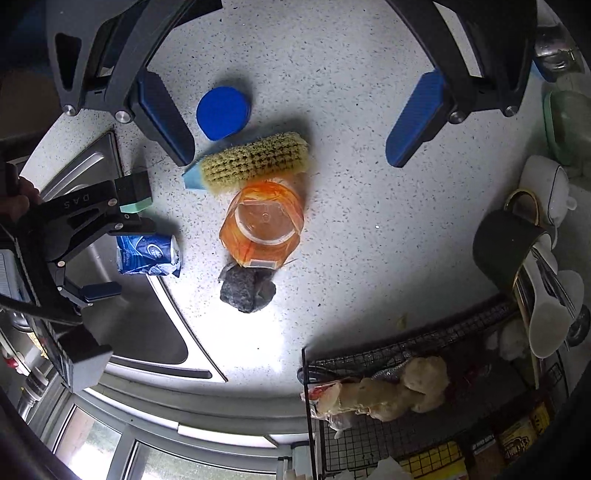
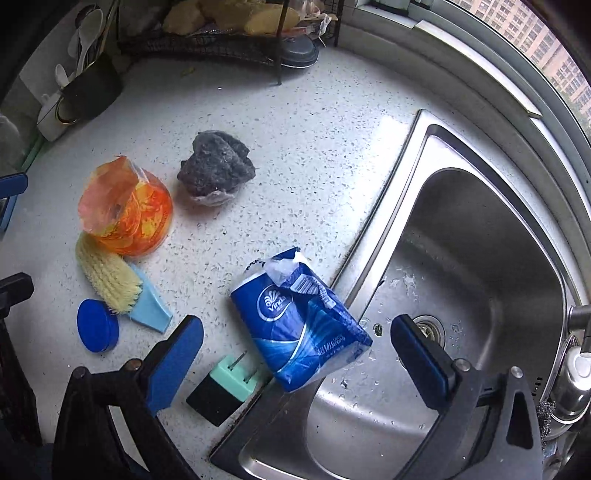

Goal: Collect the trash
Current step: 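Grasp the blue wipes pack by the sink with the right tool, then grasp the orange translucent container with the left tool while the right tool holds the wipes pack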

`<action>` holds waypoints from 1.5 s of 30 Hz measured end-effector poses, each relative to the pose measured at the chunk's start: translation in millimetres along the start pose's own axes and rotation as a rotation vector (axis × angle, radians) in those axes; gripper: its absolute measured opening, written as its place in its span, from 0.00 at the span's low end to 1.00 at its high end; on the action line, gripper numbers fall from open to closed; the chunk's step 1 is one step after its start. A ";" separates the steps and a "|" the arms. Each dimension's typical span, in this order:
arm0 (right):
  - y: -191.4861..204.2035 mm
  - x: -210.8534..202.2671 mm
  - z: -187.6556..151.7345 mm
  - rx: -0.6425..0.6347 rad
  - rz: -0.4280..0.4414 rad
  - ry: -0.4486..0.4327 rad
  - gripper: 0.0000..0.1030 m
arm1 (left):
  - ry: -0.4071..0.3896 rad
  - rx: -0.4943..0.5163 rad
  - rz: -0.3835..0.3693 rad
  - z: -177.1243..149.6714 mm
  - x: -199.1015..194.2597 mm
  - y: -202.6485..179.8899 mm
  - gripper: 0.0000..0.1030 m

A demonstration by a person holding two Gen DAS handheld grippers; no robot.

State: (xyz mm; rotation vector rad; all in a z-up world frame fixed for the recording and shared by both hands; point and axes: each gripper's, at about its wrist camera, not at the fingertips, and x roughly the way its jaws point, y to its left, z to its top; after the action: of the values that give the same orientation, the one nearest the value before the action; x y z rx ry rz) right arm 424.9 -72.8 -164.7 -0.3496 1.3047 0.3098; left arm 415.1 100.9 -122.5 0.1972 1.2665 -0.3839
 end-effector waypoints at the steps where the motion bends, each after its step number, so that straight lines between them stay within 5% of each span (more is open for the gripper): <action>1: -0.7 4.5 1.7 -0.004 -0.003 0.007 0.94 | 0.007 0.001 -0.004 0.7 2.9 1.3 1.00; 5: -4.1 20.3 4.4 -0.003 0.009 0.068 0.69 | 0.031 -0.015 0.016 3.7 12.8 9.3 1.00; 20: -11.0 4.1 -21.0 0.015 0.036 0.068 0.29 | 0.039 0.014 -0.050 11.1 13.4 6.7 1.00; 35: -24.0 -37.2 -20.9 0.162 0.038 -0.052 0.27 | 0.067 0.146 -0.108 46.7 48.2 -18.2 0.98; 45: -25.4 -38.2 -23.8 0.246 0.077 -0.059 0.27 | 0.132 0.176 -0.132 64.9 84.7 -21.8 0.62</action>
State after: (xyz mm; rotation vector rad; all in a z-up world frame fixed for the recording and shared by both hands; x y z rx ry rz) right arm 405.4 -106.8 -131.0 -0.0817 1.2833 0.2197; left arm 485.3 43.4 -182.8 0.2927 1.3806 -0.6046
